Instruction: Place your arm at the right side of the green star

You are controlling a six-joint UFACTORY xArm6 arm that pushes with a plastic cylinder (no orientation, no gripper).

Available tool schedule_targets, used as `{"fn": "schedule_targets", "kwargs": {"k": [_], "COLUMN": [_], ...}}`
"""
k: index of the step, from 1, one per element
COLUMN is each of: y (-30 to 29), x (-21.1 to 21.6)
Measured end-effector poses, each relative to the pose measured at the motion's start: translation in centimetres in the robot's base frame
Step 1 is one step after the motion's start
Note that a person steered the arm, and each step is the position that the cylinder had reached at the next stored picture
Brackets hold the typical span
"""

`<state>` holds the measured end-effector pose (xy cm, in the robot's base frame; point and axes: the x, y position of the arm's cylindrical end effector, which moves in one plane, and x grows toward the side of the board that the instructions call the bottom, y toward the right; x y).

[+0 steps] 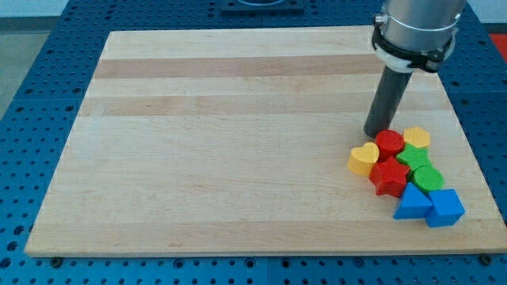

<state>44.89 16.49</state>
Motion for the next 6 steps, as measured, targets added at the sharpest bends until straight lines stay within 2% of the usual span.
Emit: {"fn": "schedule_targets", "kwargs": {"k": [1, 2, 3, 5, 6], "y": [0.9, 3.2, 5.9, 10.4, 12.9], "x": [-0.5, -4.4, -6.0, -3.7, -0.9]}}
